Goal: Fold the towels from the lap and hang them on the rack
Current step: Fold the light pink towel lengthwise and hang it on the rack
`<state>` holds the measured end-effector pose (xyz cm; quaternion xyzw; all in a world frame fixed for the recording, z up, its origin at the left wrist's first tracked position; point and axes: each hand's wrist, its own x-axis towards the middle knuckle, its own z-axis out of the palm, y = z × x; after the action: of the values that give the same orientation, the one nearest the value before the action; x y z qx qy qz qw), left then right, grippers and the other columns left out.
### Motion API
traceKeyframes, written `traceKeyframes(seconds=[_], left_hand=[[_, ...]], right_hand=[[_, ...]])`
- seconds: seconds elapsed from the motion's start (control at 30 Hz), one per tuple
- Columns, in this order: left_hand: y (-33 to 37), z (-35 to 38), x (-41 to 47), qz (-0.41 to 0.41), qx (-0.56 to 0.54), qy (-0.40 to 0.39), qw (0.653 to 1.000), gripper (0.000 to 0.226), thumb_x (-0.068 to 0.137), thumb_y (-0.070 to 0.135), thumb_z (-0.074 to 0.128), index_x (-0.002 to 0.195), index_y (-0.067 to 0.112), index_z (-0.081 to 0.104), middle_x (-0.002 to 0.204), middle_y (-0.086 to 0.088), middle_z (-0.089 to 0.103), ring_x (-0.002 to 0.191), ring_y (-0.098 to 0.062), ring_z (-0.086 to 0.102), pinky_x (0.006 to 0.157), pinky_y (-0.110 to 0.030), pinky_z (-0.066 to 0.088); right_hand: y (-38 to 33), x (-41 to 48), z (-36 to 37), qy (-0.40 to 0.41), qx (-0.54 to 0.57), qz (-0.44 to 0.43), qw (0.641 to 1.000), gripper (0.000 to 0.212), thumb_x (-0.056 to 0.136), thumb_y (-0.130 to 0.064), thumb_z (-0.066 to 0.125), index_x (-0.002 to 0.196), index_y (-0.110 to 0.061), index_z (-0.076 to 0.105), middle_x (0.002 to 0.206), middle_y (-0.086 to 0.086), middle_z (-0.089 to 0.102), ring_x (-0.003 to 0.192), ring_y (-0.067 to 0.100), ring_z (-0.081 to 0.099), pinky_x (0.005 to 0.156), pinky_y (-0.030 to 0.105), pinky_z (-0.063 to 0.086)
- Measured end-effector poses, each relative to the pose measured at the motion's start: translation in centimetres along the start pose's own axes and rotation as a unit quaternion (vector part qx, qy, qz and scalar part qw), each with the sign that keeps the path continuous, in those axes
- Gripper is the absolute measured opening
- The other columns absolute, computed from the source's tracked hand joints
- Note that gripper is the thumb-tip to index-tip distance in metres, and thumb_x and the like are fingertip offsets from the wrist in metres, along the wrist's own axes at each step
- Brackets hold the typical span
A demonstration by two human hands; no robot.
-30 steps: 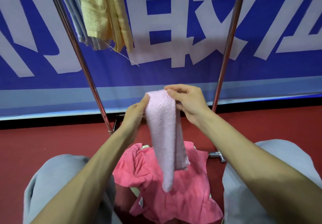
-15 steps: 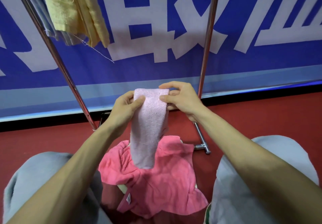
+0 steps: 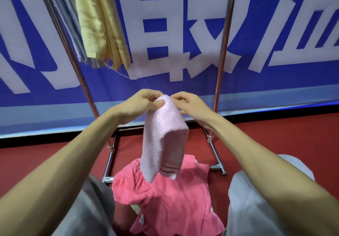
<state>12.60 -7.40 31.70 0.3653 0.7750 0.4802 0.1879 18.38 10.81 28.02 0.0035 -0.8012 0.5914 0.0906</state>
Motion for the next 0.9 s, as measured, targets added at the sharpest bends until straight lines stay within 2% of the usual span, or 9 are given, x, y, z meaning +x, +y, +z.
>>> traceKeyframes(seconds=[0.1, 0.2, 0.37, 0.47, 0.57, 0.63, 0.7, 0.8, 0.9], left_hand=[[2.9, -1.8, 0.0, 0.018, 0.065, -0.042, 0.997, 0.016, 0.097, 0.007, 0.049, 0.093, 0.003, 0.064, 0.087, -0.004, 0.062, 0.083, -0.011, 0.056, 0.080, -0.029, 0.046], [5.1, -3.9, -0.2, 0.024, 0.057, -0.048, 0.997, 0.015, 0.097, 0.011, 0.051, 0.098, 0.004, 0.064, 0.094, -0.007, 0.064, 0.090, -0.015, 0.058, 0.086, -0.031, 0.046], [8.2, -6.7, -0.4, 0.043, -0.077, 0.002, 0.996, 0.010, 0.086, 0.014, 0.059, 0.092, 0.010, 0.066, 0.081, -0.007, 0.063, 0.079, -0.022, 0.054, 0.071, -0.031, 0.042], [9.7, -7.4, -0.6, 0.060, -0.172, 0.010, 0.983, 0.009, 0.090, 0.013, 0.058, 0.086, 0.011, 0.066, 0.076, -0.003, 0.060, 0.067, -0.014, 0.055, 0.062, -0.023, 0.047], [10.7, -8.2, -1.0, 0.071, -0.208, 0.022, 0.975, 0.011, 0.084, 0.020, 0.064, 0.091, 0.011, 0.066, 0.079, -0.004, 0.055, 0.070, -0.016, 0.052, 0.070, -0.031, 0.048], [11.4, -9.1, -1.0, 0.074, -0.216, 0.034, 0.973, 0.033, 0.081, 0.020, 0.064, 0.110, 0.006, 0.059, 0.089, -0.012, 0.052, 0.070, -0.016, 0.051, 0.062, -0.025, 0.047], [12.3, -10.0, -0.8, 0.081, -0.220, 0.039, 0.971, 0.038, 0.084, 0.014, 0.065, 0.119, 0.005, 0.052, 0.095, -0.015, 0.048, 0.069, -0.015, 0.052, 0.057, -0.022, 0.047], [14.4, -11.8, 0.1, 0.101, -0.246, 0.065, 0.962, 0.020, 0.092, 0.002, 0.051, 0.110, -0.002, 0.059, 0.080, -0.008, 0.061, 0.062, -0.013, 0.059, 0.056, -0.022, 0.052], [17.2, -13.8, 1.5, 0.130, -0.265, 0.115, 0.949, 0.025, 0.099, 0.005, 0.043, 0.116, -0.006, 0.057, 0.064, 0.001, 0.061, 0.050, -0.006, 0.055, 0.049, -0.017, 0.048]], right_hand=[[-2.5, 0.4, -0.3, -0.086, 0.064, 0.006, 0.994, 0.018, 0.095, -0.018, 0.056, 0.093, -0.002, 0.065, 0.073, -0.004, 0.058, 0.061, 0.003, 0.052, 0.058, 0.014, 0.045], [-5.7, 0.7, -1.3, -0.149, 0.086, 0.002, 0.985, 0.021, 0.096, -0.014, 0.051, 0.097, 0.002, 0.065, 0.070, -0.002, 0.055, 0.060, 0.005, 0.047, 0.057, 0.016, 0.040], [-11.2, 0.9, -2.8, -0.218, 0.165, -0.033, 0.961, 0.014, 0.092, -0.015, 0.055, 0.083, -0.005, 0.056, 0.065, -0.006, 0.061, 0.057, 0.004, 0.056, 0.054, 0.018, 0.044], [-14.4, 2.1, -3.3, -0.158, 0.178, -0.086, 0.967, 0.020, 0.084, -0.019, 0.063, 0.092, -0.001, 0.063, 0.077, 0.001, 0.066, 0.065, 0.011, 0.060, 0.055, 0.018, 0.047], [-18.3, 2.7, -3.6, -0.110, 0.207, -0.109, 0.966, 0.027, 0.083, -0.016, 0.065, 0.099, 0.005, 0.064, 0.076, 0.006, 0.068, 0.065, 0.014, 0.063, 0.056, 0.023, 0.050], [-20.8, 2.9, -3.6, -0.087, 0.236, -0.109, 0.962, 0.018, 0.090, -0.009, 0.058, 0.099, 0.006, 0.061, 0.062, 0.002, 0.065, 0.049, 0.007, 0.060, 0.045, 0.016, 0.046], [-22.7, 3.8, -3.8, -0.060, 0.253, -0.102, 0.960, 0.012, 0.092, -0.005, 0.054, 0.092, 0.004, 0.061, 0.051, -0.003, 0.058, 0.034, 0.002, 0.049, 0.033, 0.012, 0.036], [-25.0, 5.7, -3.8, -0.025, 0.277, -0.102, 0.955, 0.014, 0.090, -0.008, 0.058, 0.089, 0.001, 0.069, 0.058, 0.000, 0.060, 0.043, 0.005, 0.051, 0.038, 0.015, 0.041], [-27.6, 7.5, -3.9, 0.015, 0.311, -0.095, 0.946, 0.008, 0.089, -0.008, 0.061, 0.087, -0.003, 0.067, 0.056, 0.000, 0.064, 0.049, 0.009, 0.058, 0.043, 0.017, 0.046]])
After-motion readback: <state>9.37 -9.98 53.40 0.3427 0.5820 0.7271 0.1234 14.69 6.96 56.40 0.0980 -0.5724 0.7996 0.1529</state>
